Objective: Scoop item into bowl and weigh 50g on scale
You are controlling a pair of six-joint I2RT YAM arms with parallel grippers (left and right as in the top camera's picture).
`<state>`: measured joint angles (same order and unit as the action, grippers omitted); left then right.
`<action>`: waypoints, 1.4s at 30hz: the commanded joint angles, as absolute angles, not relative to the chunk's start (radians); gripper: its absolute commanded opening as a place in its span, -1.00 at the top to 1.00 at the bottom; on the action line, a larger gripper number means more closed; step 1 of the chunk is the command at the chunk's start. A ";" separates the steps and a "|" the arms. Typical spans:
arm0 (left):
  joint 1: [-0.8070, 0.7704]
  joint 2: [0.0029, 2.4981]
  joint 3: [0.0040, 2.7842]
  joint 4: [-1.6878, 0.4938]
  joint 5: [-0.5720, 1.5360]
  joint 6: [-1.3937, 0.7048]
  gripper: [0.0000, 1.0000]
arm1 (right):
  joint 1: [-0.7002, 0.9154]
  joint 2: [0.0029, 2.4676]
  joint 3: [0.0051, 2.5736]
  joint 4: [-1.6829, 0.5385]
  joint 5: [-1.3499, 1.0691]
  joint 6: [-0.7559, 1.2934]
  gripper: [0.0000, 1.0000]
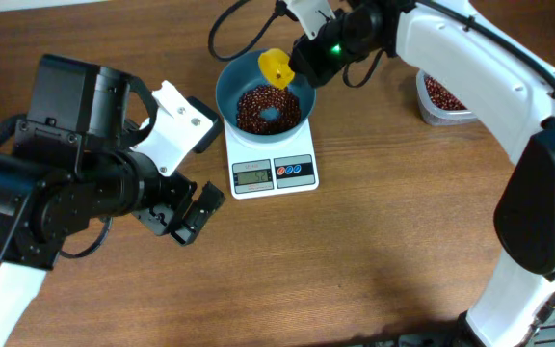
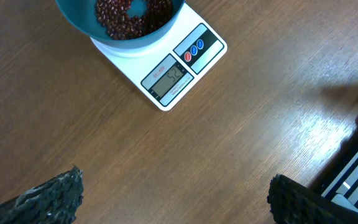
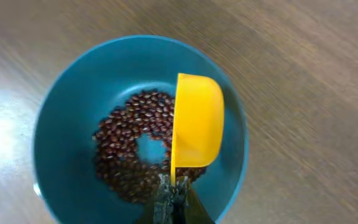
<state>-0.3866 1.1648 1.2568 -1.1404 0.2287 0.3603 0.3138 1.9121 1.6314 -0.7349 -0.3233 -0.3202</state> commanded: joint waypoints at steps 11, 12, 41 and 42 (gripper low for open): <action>-0.390 1.151 1.274 -1.139 0.240 0.376 -0.98 | 0.462 1.955 1.624 -0.796 -0.160 -0.415 0.92; -0.390 1.151 1.274 -1.139 0.240 0.376 -0.98 | 0.471 1.955 1.624 -0.808 -0.148 -0.414 0.92; -0.390 1.151 1.274 -1.139 0.240 0.376 -0.98 | 0.305 1.943 1.654 -0.868 -0.628 -0.380 0.92; -0.390 1.151 1.274 -1.139 0.240 0.376 -0.98 | 0.305 1.943 1.654 -0.868 -0.636 -0.380 0.92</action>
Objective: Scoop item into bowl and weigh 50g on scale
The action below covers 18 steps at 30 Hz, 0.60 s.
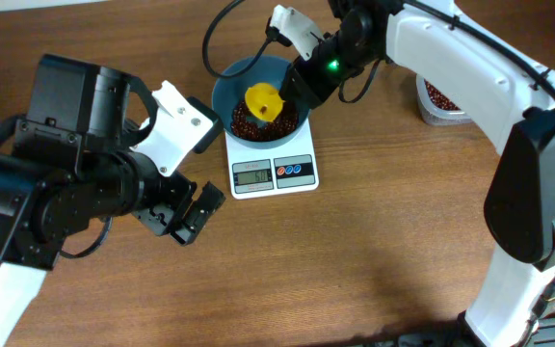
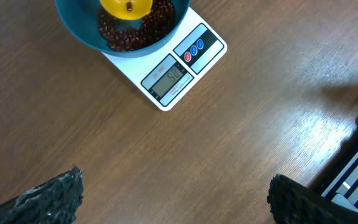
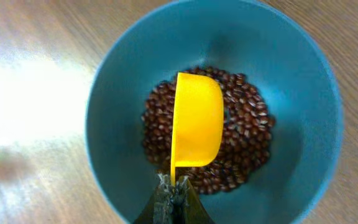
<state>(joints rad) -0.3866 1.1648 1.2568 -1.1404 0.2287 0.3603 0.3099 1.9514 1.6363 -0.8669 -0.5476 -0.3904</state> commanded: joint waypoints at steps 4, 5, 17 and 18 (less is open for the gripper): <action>-0.390 1.151 1.274 -1.139 0.240 0.376 -0.98 | 0.305 1.943 1.654 -0.868 -0.636 -0.380 0.92; -0.390 1.151 1.274 -1.139 0.240 0.376 -0.98 | 0.305 1.943 1.654 -0.867 -0.636 -0.380 0.92; -0.390 1.151 1.274 -1.139 0.240 0.376 -0.98 | 0.321 1.943 1.653 -0.836 -0.343 -0.389 0.92; -0.390 1.151 1.274 -1.139 0.240 0.376 -0.98 | 0.322 1.943 1.653 -0.818 -0.329 -0.389 0.92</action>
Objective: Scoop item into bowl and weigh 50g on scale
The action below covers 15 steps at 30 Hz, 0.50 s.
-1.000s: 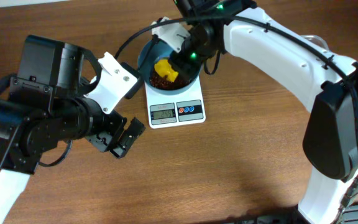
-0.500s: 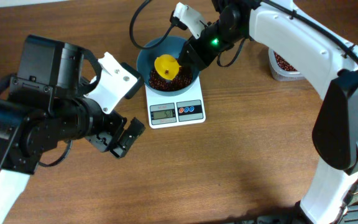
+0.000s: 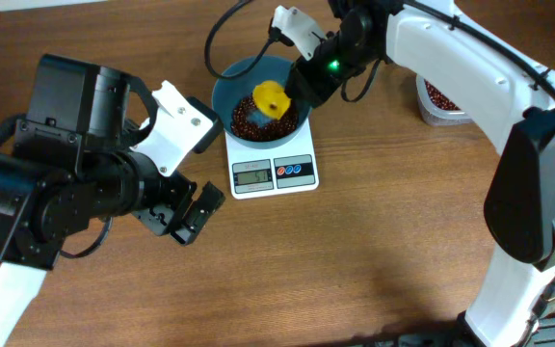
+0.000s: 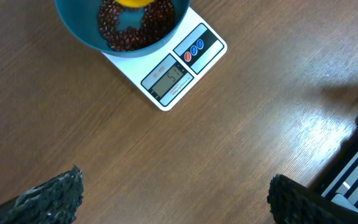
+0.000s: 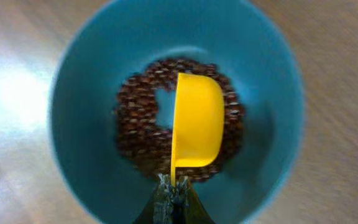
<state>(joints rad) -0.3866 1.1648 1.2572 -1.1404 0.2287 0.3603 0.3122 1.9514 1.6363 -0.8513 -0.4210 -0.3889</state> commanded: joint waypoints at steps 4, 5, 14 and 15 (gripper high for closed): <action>-0.390 1.151 1.274 -1.139 0.240 0.376 -0.98 | 0.322 1.943 1.653 -0.783 -0.274 -0.419 0.92; -0.390 1.151 1.274 -1.139 0.240 0.376 -0.98 | 0.322 1.943 1.653 -0.783 -0.267 -0.437 0.92; -0.390 1.151 1.274 -1.139 0.240 0.376 -0.98 | 0.388 1.943 1.653 -0.787 -0.179 -0.528 0.92; -0.390 1.151 1.274 -1.139 0.240 0.376 -0.98 | 0.395 1.943 1.653 -0.788 -0.179 -0.528 0.92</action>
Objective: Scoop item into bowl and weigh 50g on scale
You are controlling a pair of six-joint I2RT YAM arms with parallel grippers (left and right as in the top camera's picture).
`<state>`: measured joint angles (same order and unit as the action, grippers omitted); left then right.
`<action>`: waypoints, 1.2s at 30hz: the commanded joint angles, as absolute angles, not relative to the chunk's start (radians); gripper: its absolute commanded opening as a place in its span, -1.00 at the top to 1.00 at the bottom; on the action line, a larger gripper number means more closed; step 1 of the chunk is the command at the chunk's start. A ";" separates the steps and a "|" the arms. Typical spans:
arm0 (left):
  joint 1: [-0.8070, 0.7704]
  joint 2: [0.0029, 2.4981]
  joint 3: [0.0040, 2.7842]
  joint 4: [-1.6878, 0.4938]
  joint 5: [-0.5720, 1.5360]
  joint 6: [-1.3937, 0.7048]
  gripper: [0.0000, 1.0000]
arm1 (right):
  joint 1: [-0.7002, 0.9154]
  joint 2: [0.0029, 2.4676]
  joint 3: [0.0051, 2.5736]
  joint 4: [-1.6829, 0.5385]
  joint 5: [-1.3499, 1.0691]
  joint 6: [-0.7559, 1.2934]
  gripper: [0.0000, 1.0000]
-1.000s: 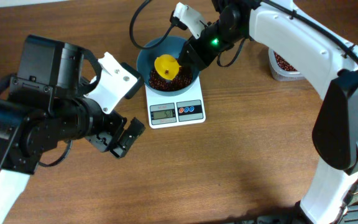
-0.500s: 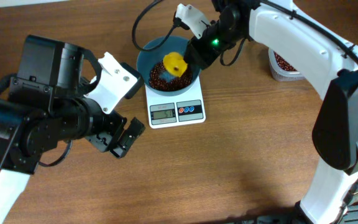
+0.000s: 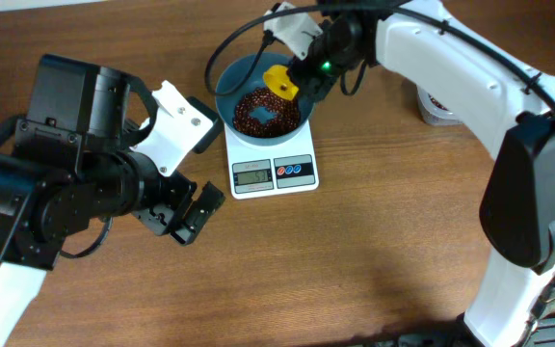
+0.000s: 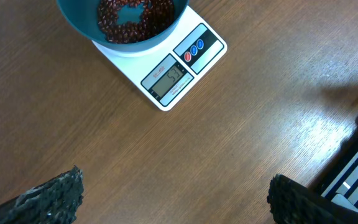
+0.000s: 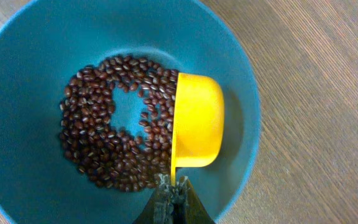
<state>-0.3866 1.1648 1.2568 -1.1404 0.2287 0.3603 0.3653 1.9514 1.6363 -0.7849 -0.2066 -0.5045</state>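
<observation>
A blue bowl (image 3: pixel 236 82) with red beans (image 3: pixel 258 111) in a ring stands on a white digital scale (image 3: pixel 273 172); its display (image 4: pixel 172 78) is lit, digits blurred. My right gripper (image 5: pixel 174 186) is shut on the handle of a yellow scoop (image 5: pixel 197 127), turned on its side over the bowl's right part (image 3: pixel 279 80). My left gripper (image 4: pixel 176 199) is open above bare wood, below and left of the scale, its fingers (image 4: pixel 51 196) wide apart.
A clear tub of red beans (image 3: pixel 436 104) stands at the table's right back, partly behind the right arm. A black cable (image 3: pixel 222 34) loops behind the bowl. The left arm's bulk (image 3: pixel 75 183) fills the left side.
The scoop has moved from over the bowl's middle to its right rear part. The scale's display has changed. The left gripper has not moved.
The scoop was held at the bowl's back right rim, tilted. Then it was low over the beans in the bowl's middle, then slightly right, and now over the right rear part. The left arm stayed still throughout.
</observation>
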 commanded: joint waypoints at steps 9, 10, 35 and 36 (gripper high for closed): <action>-0.390 1.151 1.274 -1.139 0.240 0.376 -0.98 | 0.425 1.940 1.655 -0.880 -0.248 -0.520 0.92; -0.390 1.151 1.274 -1.139 0.240 0.376 -0.97 | 0.424 1.937 1.655 -0.879 -0.261 -0.520 0.92; -0.390 1.151 1.274 -1.139 0.240 0.376 -0.98 | 0.397 1.927 1.683 -0.918 -0.409 -0.517 0.92; -0.390 1.151 1.274 -1.139 0.240 0.376 -0.98 | 0.397 1.927 1.683 -0.924 -0.413 -0.517 0.92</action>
